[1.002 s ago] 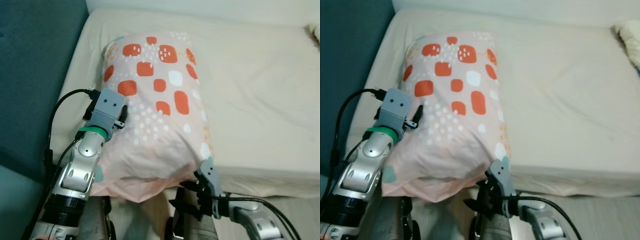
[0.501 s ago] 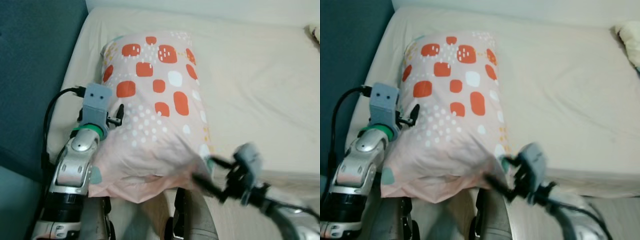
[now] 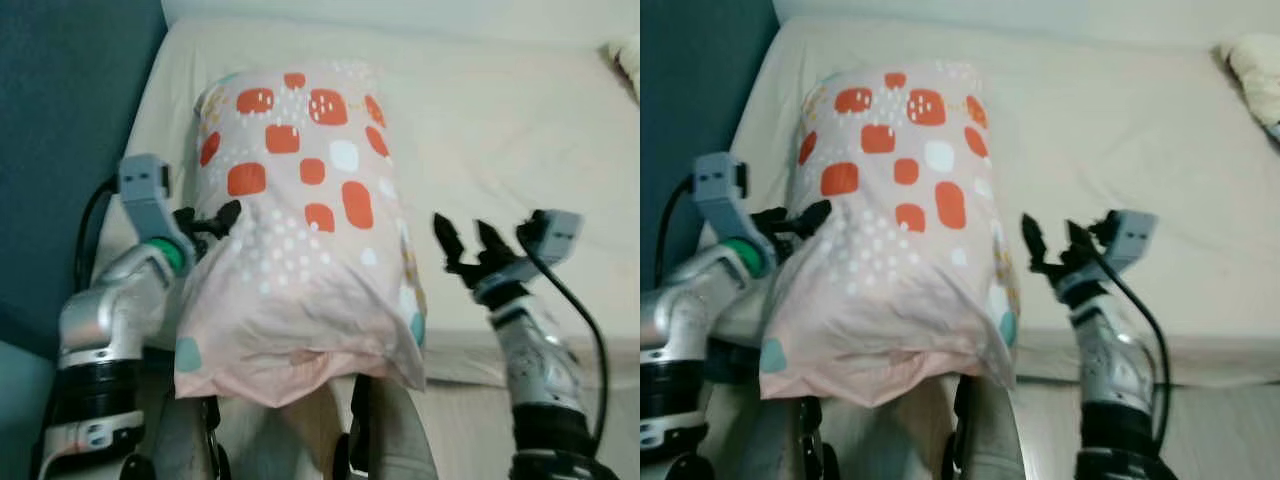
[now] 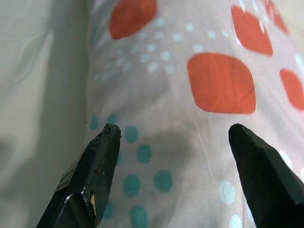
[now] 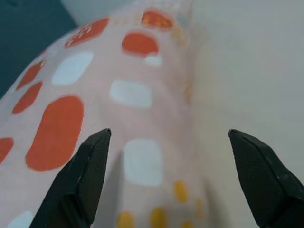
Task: Clean up the room
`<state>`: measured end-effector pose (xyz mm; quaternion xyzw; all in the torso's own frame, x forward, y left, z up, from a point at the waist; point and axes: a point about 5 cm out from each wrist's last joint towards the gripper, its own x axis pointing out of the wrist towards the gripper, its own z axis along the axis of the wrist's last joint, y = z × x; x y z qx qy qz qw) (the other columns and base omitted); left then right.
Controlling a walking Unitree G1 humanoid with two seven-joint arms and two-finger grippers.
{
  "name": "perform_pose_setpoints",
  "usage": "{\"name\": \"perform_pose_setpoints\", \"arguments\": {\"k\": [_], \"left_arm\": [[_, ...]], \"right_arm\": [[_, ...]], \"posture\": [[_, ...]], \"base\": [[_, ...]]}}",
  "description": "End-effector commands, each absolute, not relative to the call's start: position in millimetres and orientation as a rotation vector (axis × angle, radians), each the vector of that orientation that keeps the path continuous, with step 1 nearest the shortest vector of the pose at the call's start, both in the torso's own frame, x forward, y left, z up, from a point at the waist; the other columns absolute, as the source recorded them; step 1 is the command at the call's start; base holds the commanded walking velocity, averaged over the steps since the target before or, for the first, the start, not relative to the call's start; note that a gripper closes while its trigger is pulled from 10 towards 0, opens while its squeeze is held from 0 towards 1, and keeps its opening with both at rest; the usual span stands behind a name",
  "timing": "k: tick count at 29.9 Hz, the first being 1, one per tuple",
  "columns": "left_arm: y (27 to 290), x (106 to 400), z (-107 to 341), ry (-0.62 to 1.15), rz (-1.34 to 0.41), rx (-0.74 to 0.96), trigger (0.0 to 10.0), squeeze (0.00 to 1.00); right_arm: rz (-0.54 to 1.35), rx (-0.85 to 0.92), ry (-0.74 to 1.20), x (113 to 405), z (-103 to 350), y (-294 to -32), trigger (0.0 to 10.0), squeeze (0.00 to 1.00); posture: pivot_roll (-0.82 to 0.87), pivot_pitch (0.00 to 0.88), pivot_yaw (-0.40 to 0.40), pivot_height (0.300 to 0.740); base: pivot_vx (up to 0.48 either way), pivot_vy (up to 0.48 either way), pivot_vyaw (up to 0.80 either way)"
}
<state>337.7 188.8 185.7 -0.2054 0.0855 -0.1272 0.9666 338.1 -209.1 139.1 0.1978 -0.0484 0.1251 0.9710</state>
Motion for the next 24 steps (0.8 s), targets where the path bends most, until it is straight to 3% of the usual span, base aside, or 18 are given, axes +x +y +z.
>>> {"name": "perform_pose_setpoints", "arguments": {"k": [1, 9, 10, 11, 12, 13, 16, 17, 20, 24], "left_arm": [[191, 334, 181, 0.189, -0.269, -0.446, 10.0, 1.00], [185, 333, 160, 0.291, -0.259, -0.542, 10.0, 1.00], [180, 332, 153, 0.348, -0.275, -0.571, 10.0, 1.00], [172, 329, 144, 0.419, -0.303, -0.610, 10.0, 0.81], [172, 329, 144, 0.419, -0.303, -0.610, 10.0, 0.81], [160, 325, 137, 0.487, -0.341, -0.664, 10.0, 0.00], [153, 322, 132, 0.527, -0.367, -0.698, 10.0, 0.00], [127, 318, 119, 0.598, -0.411, -0.753, 10.0, 0.00], [103, 316, 111, 0.639, -0.451, -0.767, 10.0, 0.00], [94, 315, 109, 0.649, -0.474, -0.759, 10.0, 0.00]], "right_arm": [[0.258, 0.425, -0.070, 337, 130, -208, 10.0, 1.00], [0.302, 0.502, 0.129, 347, 102, -189, 10.0, 1.00], [0.305, 0.503, 0.188, 349, 94, -186, 10.0, 0.00], [0.298, 0.486, 0.252, 350, 88, -185, 10.0, 0.00], [0.298, 0.486, 0.252, 350, 88, -185, 10.0, 0.00], [0.288, 0.482, 0.286, 351, 84, -186, 10.0, 0.00], [0.282, 0.482, 0.302, 352, 83, -187, 10.0, 0.00], [0.262, 0.490, 0.308, 354, 83, -192, 10.0, 0.00], [0.257, 0.518, 0.310, 355, 84, -193, 10.0, 0.00], [0.267, 0.538, 0.313, 356, 85, -192, 10.0, 0.00]], "posture": [[0.01, 0.172, 0.020, 0.591], [0.04, 0.213, 0.012, 0.591], [0.04, 0.216, 0.011, 0.591], [0.03, 0.220, 0.009, 0.591], [0.03, 0.220, 0.009, 0.591], [0.04, 0.224, 0.007, 0.591], [0.04, 0.226, 0.006, 0.591], [0.03, 0.227, 0.006, 0.591], [0.03, 0.226, 0.006, 0.591], [0.03, 0.226, 0.006, 0.591]], "base": [[0.000, 0.000, 0.00], [0.000, 0.000, 0.00], [0.000, 0.000, 0.00], [0.000, 0.000, 0.00], [0.000, 0.000, 0.00], [0.000, 0.000, 0.00], [0.000, 0.000, 0.00], [0.000, 0.000, 0.00], [0.000, 0.000, 0.00], [0.000, 0.000, 0.00]]}}
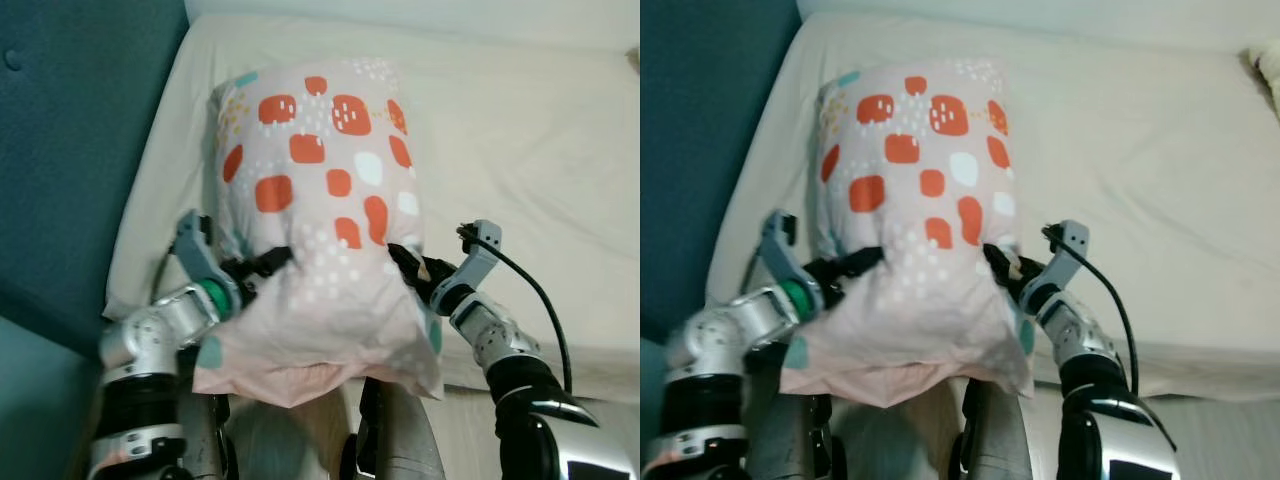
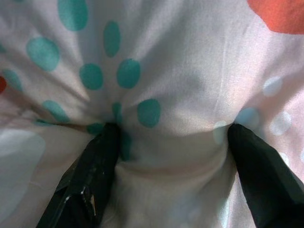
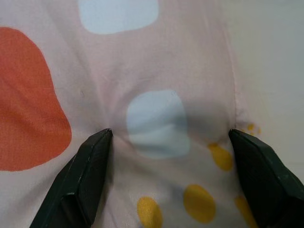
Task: Clean up the room
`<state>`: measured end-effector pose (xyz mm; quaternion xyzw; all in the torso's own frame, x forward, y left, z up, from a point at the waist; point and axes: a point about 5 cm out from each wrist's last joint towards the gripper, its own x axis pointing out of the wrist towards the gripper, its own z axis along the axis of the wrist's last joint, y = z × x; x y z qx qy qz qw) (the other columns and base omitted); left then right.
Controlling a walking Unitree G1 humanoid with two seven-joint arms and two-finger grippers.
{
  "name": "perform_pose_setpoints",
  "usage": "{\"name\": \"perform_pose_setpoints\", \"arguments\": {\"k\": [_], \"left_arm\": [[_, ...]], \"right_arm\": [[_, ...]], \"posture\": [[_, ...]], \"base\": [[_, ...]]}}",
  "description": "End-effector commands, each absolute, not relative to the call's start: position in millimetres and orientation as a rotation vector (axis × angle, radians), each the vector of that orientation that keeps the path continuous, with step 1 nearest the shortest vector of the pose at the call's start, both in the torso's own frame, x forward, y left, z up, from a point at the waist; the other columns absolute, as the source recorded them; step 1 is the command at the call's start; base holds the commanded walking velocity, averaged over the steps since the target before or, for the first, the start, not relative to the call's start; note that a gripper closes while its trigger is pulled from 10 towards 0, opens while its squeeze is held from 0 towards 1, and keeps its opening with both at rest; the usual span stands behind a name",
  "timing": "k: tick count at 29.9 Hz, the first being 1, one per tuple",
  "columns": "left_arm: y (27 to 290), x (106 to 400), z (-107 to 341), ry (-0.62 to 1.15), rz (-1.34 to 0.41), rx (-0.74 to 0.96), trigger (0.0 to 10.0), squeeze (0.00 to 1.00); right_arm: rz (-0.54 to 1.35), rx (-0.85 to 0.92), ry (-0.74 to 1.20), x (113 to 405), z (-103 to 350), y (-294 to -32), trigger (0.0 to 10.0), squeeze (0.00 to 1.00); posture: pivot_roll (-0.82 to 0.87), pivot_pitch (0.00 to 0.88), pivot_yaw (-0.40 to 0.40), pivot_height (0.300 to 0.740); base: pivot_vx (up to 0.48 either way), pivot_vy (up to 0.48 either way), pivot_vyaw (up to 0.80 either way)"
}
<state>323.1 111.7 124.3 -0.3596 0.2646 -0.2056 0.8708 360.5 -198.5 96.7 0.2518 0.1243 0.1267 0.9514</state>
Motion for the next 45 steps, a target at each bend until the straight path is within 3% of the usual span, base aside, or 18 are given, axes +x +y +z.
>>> {"name": "perform_pose_setpoints", "arguments": {"k": [1, 2, 3, 4, 5, 11, 20, 25, 30, 33, 37, 39, 40, 41, 45], "left_arm": [[83, 316, 106, 0.655, -0.495, -0.739, 10.0, 0.00], [77, 317, 104, 0.655, -0.506, -0.712, 7.3, 0.00], [77, 317, 104, 0.655, -0.506, -0.712, 7.3, 0.00], [73, 319, 101, 0.648, -0.503, -0.674, 0.9, 0.00], [70, 321, 101, 0.635, -0.501, -0.633, 0.0, 0.00], [68, 327, 106, 0.567, -0.504, -0.515, 0.0, 0.00], [72, 328, 108, 0.556, -0.488, -0.475, 0.0, 0.00], [94, 330, 130, 0.460, -0.463, -0.460, 0.0, 0.00], [98, 330, 135, 0.438, -0.455, -0.457, 0.0, 0.00], [107, 337, 171, 0.278, -0.427, -0.421, 0.0, 0.00], [108, 339, 181, 0.231, -0.422, -0.406, 0.0, 0.00], [117, 350, 236, -0.038, -0.337, -0.122, 0.0, 0.00], [117, 350, 236, -0.038, -0.337, -0.122, 0.0, 0.00], [128, 354, 291, -0.311, -0.180, 0.191, 0.0, 0.00], [131, 354, 307, -0.387, -0.127, 0.273, 0.0, 0.00]], "right_arm": [[0.290, 0.562, 0.324, 356, 84, -188, 10.0, 0.00], [0.315, 0.578, 0.337, 356, 83, -184, 7.2, 0.00], [0.315, 0.578, 0.337, 356, 83, -184, 7.2, 0.00], [0.339, 0.583, 0.360, 355, 81, -178, 1.9, 0.00], [0.358, 0.585, 0.386, 354, 78, -173, 0.0, 0.00], [0.442, 0.580, 0.453, 348, 68, -158, 0.0, 0.00], [0.425, 0.619, 0.440, 349, 70, -159, 0.0, 0.00], [0.404, 0.668, 0.374, 363, 89, -159, 0.0, 0.00], [0.419, 0.674, 0.361, 366, 94, -155, 0.0, 0.00], [0.522, 0.712, 0.288, 380, 123, -129, 0.0, 0.00], [0.550, 0.723, 0.268, 383, 131, -123, 0.0, 0.00], [0.704, 0.811, 0.076, 397, 180, -99, 0.0, 0.00], [0.704, 0.811, 0.076, 397, 180, -99, 0.0, 0.00], [0.818, 0.894, -0.107, 404, 230, -81, 0.0, 0.00], [0.845, 0.904, -0.149, 406, 244, -76, 0.0, 0.00]], "posture": [[0.03, 0.223, 0.006, 0.591], [0.02, 0.221, 0.004, 0.591], [0.02, 0.221, 0.004, 0.591], [0.02, 0.218, 0.004, 0.591], [0.02, 0.218, 0.004, 0.591], [0.02, 0.209, 0.004, 0.591], [0.02, 0.202, 0.007, 0.591], [0.05, 0.205, -0.008, 0.591], [0.06, 0.210, -0.016, 0.591], [0.08, 0.214, -0.047, 0.591], [0.08, 0.214, -0.047, 0.591], [0.10, 0.212, -0.067, 0.591], [0.10, 0.212, -0.067, 0.591], [0.12, 0.214, -0.070, 0.591], [0.12, 0.213, -0.071, 0.591]], "base": [[0.000, 0.000, 0.00], [0.000, 0.000, 0.00], [0.000, 0.000, 0.00], [0.000, 0.000, 0.00], [0.000, 0.000, 0.00], [0.000, 0.000, 0.00], [0.000, 0.000, 0.00], [0.000, 0.000, 0.00], [0.000, 0.000, 0.00], [0.000, 0.000, 0.00], [0.000, 0.000, 0.00], [0.000, 0.000, 0.00], [0.000, 0.000, 0.00], [0.000, 0.000, 0.00], [0.000, 0.000, 0.00]]}}
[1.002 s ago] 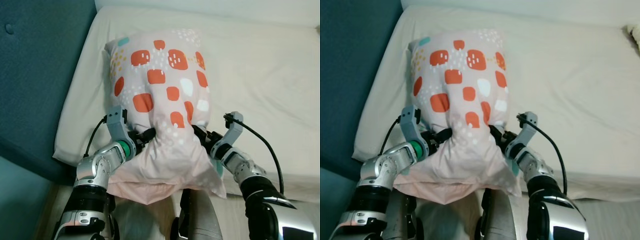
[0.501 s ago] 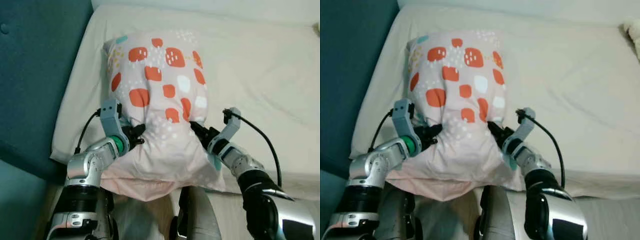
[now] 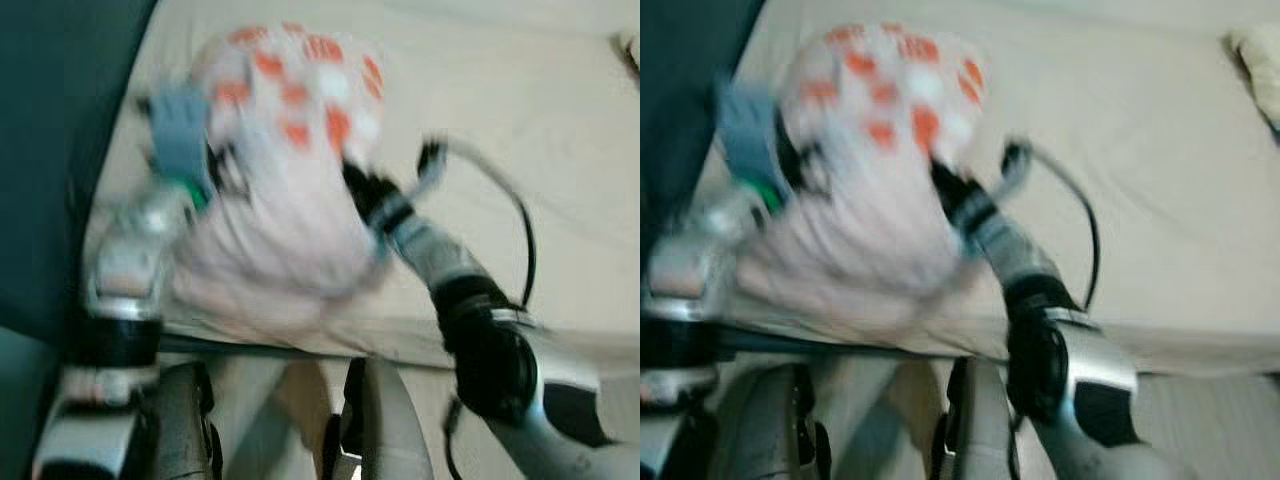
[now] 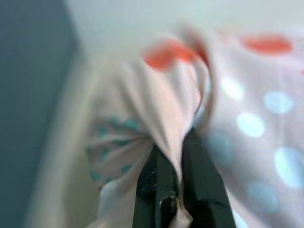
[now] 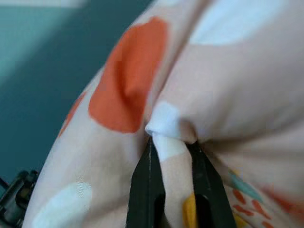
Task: Clean up the room
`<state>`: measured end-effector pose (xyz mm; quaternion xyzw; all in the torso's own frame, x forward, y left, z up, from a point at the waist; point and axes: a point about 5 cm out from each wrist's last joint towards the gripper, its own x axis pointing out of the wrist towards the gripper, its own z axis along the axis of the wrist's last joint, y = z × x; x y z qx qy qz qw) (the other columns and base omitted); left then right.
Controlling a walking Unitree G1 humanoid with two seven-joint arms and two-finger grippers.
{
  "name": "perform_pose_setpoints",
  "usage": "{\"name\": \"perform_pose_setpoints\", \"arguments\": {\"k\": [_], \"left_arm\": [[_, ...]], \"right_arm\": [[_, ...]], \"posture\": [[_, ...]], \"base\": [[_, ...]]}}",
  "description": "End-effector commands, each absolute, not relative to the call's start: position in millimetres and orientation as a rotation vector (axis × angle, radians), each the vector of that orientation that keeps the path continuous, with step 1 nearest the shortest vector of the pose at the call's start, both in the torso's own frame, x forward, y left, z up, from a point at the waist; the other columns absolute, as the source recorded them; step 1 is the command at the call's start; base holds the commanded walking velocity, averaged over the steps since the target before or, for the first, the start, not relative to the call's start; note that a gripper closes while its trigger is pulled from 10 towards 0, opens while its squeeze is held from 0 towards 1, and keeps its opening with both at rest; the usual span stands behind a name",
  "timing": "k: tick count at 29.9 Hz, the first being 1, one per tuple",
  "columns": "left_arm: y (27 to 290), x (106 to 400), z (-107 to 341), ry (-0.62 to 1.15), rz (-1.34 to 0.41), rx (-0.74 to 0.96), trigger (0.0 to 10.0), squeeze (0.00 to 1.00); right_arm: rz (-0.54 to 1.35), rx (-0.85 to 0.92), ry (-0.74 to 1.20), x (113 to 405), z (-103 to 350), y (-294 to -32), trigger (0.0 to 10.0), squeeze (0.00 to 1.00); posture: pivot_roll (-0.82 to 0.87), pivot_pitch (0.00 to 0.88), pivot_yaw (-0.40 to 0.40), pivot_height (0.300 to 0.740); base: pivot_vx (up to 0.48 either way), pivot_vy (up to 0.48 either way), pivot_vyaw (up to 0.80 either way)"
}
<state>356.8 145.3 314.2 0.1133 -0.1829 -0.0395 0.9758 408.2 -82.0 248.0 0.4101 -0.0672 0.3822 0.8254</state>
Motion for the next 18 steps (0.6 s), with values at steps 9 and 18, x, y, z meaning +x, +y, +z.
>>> {"name": "perform_pose_setpoints", "arguments": {"k": [9, 18], "left_arm": [[167, 334, 379, -0.711, 0.228, 0.447, 0.0, 0.00], [153, 367, 273, -0.260, 0.049, 0.746, 2.1, 0.00]], "right_arm": [[1.090, 0.704, -0.277, 399, 313, -40, 0.0, 0.00], [0.742, 0.572, 0.129, 398, 200, -38, 10.0, 0.00]], "posture": [[0.13, 0.231, -0.085, 0.591], [0.13, 0.252, -0.084, 0.591]], "base": [[0.000, 0.000, 0.00], [0.000, 0.000, 0.00]]}}
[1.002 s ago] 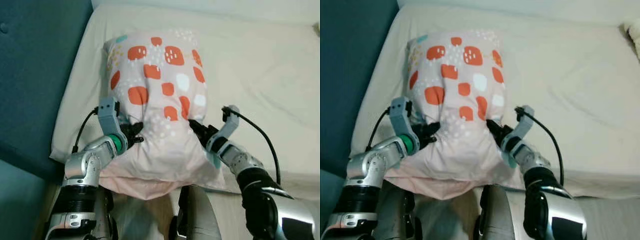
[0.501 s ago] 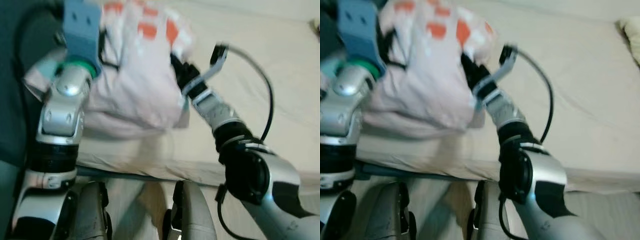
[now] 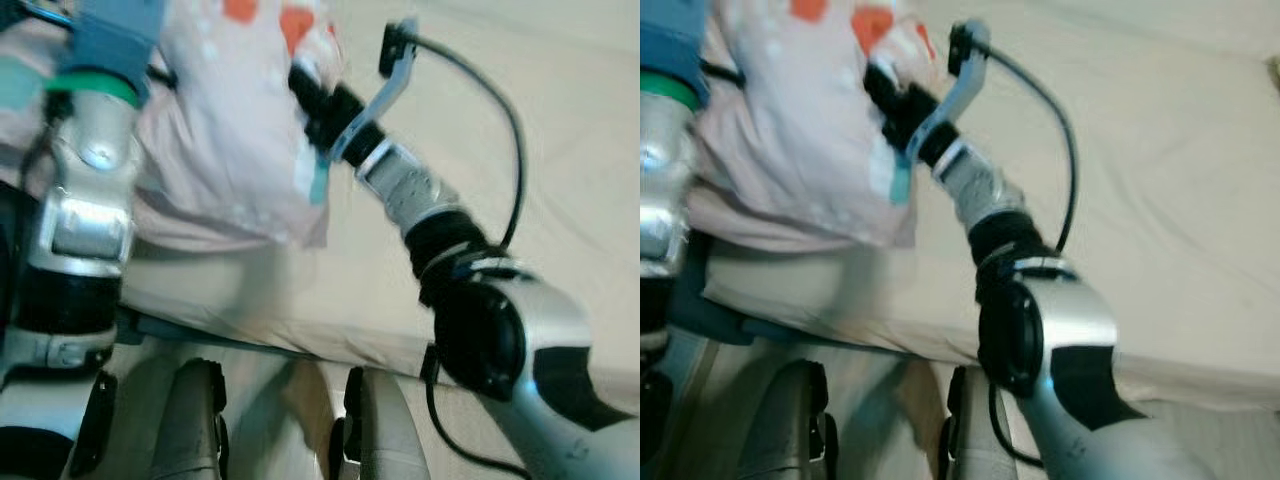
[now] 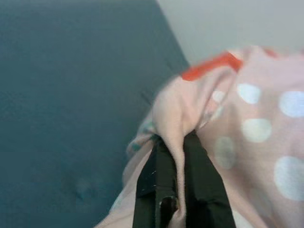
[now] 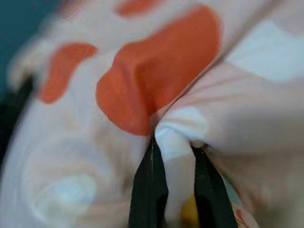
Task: Clean up the room
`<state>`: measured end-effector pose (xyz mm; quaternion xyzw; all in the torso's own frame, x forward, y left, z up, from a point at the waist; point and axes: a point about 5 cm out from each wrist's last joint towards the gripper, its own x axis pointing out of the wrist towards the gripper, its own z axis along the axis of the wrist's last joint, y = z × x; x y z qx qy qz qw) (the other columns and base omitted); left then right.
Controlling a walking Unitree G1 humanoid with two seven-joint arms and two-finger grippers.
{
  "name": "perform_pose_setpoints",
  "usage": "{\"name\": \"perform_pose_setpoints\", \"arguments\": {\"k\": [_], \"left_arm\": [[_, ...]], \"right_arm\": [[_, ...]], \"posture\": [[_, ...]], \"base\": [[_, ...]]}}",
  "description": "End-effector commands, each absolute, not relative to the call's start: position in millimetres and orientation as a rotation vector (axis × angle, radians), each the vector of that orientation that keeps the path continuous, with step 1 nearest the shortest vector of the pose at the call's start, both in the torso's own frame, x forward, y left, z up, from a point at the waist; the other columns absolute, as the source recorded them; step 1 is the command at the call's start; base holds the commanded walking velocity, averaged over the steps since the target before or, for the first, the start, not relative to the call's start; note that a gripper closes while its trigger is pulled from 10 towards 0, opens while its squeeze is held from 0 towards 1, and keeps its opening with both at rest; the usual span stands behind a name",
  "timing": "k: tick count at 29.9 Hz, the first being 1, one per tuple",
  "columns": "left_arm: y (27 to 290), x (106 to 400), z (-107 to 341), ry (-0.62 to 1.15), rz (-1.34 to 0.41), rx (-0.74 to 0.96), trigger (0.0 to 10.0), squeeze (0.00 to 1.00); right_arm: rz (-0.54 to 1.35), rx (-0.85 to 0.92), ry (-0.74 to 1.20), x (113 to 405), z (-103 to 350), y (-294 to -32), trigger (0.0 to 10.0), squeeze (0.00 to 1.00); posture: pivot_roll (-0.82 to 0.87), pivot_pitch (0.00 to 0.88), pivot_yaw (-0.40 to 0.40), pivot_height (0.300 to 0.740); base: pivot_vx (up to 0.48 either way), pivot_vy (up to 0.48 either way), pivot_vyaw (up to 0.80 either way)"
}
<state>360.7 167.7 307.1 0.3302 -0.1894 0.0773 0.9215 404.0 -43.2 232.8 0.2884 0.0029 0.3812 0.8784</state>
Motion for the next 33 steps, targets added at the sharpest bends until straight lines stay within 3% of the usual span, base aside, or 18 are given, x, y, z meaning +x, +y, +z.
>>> {"name": "perform_pose_setpoints", "arguments": {"k": [1, 2, 6, 12, 13, 16, 17, 20, 25, 26, 28, 33], "left_arm": [[153, 367, 273, -0.260, 0.049, 0.746, 2.1, 0.00], [151, 370, 258, -0.190, 0.025, 0.780, 10.0, 0.00], [152, 373, 236, -0.080, 0.009, 0.787, 10.0, 0.00], [156, 375, 232, -0.063, 0.042, 0.743, 10.0, 0.03], [156, 375, 233, -0.074, 0.053, 0.736, 10.0, 0.55], [156, 375, 233, -0.074, 0.053, 0.736, 10.0, 0.55], [158, 375, 235, -0.091, 0.070, 0.721, 10.0, 1.00], [160, 373, 248, -0.175, 0.107, 0.653, 10.0, 1.00], [155, 366, 257, -0.218, 0.038, 0.574, 10.0, 1.00], [157, 363, 261, -0.238, 0.034, 0.557, 10.0, 0.00], [157, 363, 261, -0.238, 0.034, 0.557, 10.0, 0.00], [170, 338, 297, -0.473, 0.072, 0.515, 10.0, 0.00]], "right_arm": [[0.742, 0.572, 0.129, 398, 200, -38, 10.0, 0.00], [0.691, 0.556, 0.211, 393, 177, -39, 10.0, 0.00], [0.520, 0.552, 0.367, 384, 134, -53, 10.0, 0.00], [0.392, 0.571, 0.393, 384, 122, -72, 10.0, 0.00], [0.383, 0.545, 0.375, 385, 124, -77, 10.0, 0.00], [0.383, 0.545, 0.375, 385, 124, -77, 10.0, 0.00], [0.385, 0.505, 0.349, 388, 128, -80, 10.0, 0.00], [0.422, 0.388, 0.257, 394, 143, -86, 10.0, 0.00], [0.434, 0.342, 0.245, 394, 143, -88, 10.0, 0.00], [0.442, 0.328, 0.243, 393, 143, -88, 10.0, 0.00], [0.442, 0.328, 0.243, 393, 143, -88, 10.0, 0.00], [0.613, 0.370, 0.300, 380, 124, -83, 10.0, 0.00]], "posture": [[0.13, 0.252, -0.084, 0.591], [0.12, 0.255, -0.080, 0.591], [0.11, 0.256, -0.073, 0.591], [0.10, 0.254, -0.062, 0.591], [0.10, 0.252, -0.061, 0.591], [0.10, 0.252, -0.061, 0.591], [0.10, 0.248, -0.057, 0.591], [0.09, 0.235, -0.049, 0.591], [0.09, 0.225, -0.043, 0.591], [0.08, 0.221, -0.042, 0.591], [0.08, 0.221, -0.042, 0.591], [0.09, 0.201, -0.035, 0.591]], "base": [[0.000, 0.000, 0.00], [0.000, 0.000, 0.00], [0.000, 0.000, 0.00], [0.000, 0.000, 0.00], [0.000, 0.000, 0.00], [0.000, 0.000, 0.00], [0.000, 0.000, 0.00], [0.000, 0.000, 0.00], [0.000, 0.000, 0.00], [0.000, 0.000, 0.00], [0.000, 0.000, 0.00], [0.000, 0.000, 0.00]]}}
